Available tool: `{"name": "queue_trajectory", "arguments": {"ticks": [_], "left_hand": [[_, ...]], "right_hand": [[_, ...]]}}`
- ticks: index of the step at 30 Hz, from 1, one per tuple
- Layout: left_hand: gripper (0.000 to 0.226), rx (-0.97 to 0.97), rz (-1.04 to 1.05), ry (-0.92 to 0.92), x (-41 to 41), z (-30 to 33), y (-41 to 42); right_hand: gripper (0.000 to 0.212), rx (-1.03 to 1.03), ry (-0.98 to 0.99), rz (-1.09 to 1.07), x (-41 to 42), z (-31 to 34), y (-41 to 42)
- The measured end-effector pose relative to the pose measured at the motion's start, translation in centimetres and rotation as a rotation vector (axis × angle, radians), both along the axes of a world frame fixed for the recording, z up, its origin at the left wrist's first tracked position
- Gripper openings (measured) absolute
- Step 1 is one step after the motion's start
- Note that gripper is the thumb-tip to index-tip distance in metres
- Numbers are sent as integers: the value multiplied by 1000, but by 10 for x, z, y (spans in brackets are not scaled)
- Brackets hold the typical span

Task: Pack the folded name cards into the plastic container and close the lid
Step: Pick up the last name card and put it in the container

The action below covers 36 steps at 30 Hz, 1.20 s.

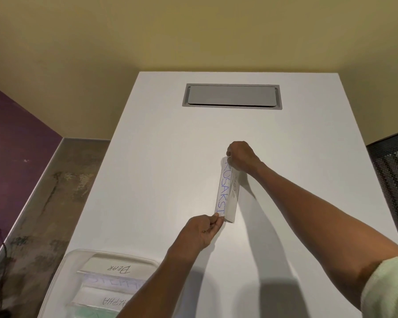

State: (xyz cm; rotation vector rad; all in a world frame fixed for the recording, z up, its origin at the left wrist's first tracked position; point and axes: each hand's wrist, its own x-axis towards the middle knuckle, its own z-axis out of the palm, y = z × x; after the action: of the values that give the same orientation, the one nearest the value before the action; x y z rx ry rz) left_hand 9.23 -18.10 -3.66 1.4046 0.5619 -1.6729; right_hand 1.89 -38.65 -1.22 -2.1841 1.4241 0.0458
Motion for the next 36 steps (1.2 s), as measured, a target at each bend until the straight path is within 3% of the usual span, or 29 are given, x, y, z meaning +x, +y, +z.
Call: {"name": "queue_trajectory", "arguments": {"ticks": [2, 9, 12, 14, 16, 18, 21, 26, 31, 36], "left_hand": [[7, 0, -22, -24, 0, -3, 0], [6, -17, -185, -227, 7, -4, -4], [33, -34, -316, -375, 19, 3, -5], [31, -20, -394, -502, 25, 11, -7], [27, -42, -451, -650, 28, 23, -13], [27, -116, -494, -832, 30, 33, -22], [28, -235, -518, -953, 30, 48, -38], [13, -368, -593, -1062, 29, 55, -66], [24, -503, -911, -1400, 33, 48, -93], [40, -596, -1167, -1496, 32, 38, -124]], "right_hand": [[11, -3, -20, -17, 1, -2, -1], [30, 3, -96, -31, -6, -7, 3], [40, -33, -158, -47, -13, -3, 16], [44, -78, -212, -78, -18, 2, 29], [36, -106, -283, -154, -25, 9, 48], [15, -92, -306, -297, -30, 17, 69], [28, 45, -263, -463, -37, 24, 101], [34, 296, -220, -540, -54, 17, 143], [25, 836, -468, -794, -59, 10, 168], [23, 1120, -532, -878, -56, 12, 176]]}}
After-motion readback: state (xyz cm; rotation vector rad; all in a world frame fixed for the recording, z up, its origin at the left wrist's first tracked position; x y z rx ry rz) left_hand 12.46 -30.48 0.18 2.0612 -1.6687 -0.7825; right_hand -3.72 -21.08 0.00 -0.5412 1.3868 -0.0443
